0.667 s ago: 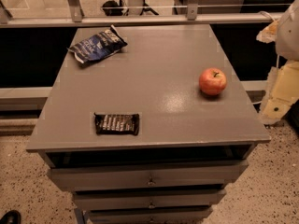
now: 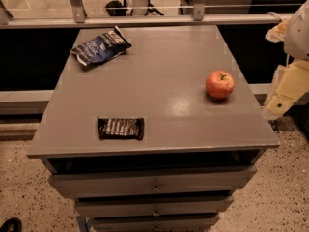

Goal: Pick apple

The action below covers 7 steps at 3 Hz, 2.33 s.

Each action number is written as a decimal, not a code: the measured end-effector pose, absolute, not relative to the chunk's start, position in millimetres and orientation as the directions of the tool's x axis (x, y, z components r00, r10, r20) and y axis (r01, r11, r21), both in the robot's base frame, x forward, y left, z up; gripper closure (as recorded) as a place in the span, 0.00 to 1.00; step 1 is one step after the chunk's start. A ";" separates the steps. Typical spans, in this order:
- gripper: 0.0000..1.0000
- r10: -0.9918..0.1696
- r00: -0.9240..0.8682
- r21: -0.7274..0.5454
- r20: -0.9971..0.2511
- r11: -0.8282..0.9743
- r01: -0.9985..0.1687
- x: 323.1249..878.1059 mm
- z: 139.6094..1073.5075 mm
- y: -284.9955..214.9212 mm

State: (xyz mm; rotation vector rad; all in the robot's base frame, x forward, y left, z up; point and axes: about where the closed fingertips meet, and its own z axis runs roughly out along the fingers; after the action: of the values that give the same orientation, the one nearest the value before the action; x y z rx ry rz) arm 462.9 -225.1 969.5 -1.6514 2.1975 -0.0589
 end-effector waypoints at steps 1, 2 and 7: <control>0.00 -0.884 -0.233 -0.252 -0.406 0.353 -0.901 497.0 949.6 -228.6; 0.00 -0.786 -0.224 -0.217 -0.577 0.412 -0.885 536.4 915.6 -223.7; 0.47 -0.563 -0.233 -0.126 -0.793 0.525 -0.841 608.9 840.4 -216.3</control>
Offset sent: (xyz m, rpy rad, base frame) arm 0.1050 -0.0006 -0.0742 0.4820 -0.1185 -0.0578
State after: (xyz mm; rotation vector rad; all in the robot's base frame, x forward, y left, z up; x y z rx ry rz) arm 608.9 -216.3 840.4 -1.1487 1.9257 0.4185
